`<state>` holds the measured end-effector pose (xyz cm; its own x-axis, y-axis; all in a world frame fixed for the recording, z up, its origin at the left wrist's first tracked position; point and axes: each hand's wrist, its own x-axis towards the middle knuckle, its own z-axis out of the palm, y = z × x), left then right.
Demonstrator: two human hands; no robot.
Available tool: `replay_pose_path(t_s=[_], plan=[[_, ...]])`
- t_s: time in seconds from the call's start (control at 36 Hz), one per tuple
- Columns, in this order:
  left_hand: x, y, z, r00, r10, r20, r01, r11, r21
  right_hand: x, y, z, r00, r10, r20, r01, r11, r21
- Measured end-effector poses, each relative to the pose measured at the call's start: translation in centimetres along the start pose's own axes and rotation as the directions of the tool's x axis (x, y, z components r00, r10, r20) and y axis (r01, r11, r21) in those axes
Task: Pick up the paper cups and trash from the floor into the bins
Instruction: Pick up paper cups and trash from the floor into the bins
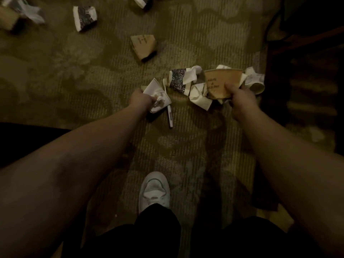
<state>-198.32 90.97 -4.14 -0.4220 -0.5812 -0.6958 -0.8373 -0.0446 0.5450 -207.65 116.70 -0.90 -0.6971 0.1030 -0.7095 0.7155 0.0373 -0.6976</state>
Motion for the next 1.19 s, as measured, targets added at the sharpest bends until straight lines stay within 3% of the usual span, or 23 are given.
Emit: replay_pose_path(t_s=[0.17,0.36,0.61,0.72,0.89,1.19], plan=[[-0.5,-0.8,-1.0,0.998,0.043,-0.047,-0.045,0.998,-0.033,1.1,-0.6,-0.1,0.992,0.104,-0.067,-0.101,0.994,0.038],[-0.6,-1.1,-2.2,0.997,0.074,-0.009,-0.075,0.997,-0.022,2.7,0.3,1.9,0.975,0.211,-0.075,-0.214,0.976,-0.028],[-2.5,-1.7,-3.6,0.999,0.048,-0.020,-0.049,0.997,-0.054,1.9,1.3,2.8,0.980,0.082,-0.180,-0.090,0.995,-0.036],[-4.1,-1.5,-4.4,1.000,-0.004,0.026,0.007,0.994,-0.111,-0.4,1.3,3.4,0.990,-0.035,-0.140,0.037,0.999,0.014],[-7.2,-1.6,-5.3,0.992,-0.050,0.120,0.091,0.927,-0.365,-4.7,2.3,2.6,0.990,-0.136,-0.038,0.137,0.989,0.046],[-17.2,-2.7,-6.5,0.994,-0.025,0.105,0.065,0.913,-0.403,-12.1,5.0,-1.2,0.973,-0.206,0.100,0.201,0.978,0.054]])
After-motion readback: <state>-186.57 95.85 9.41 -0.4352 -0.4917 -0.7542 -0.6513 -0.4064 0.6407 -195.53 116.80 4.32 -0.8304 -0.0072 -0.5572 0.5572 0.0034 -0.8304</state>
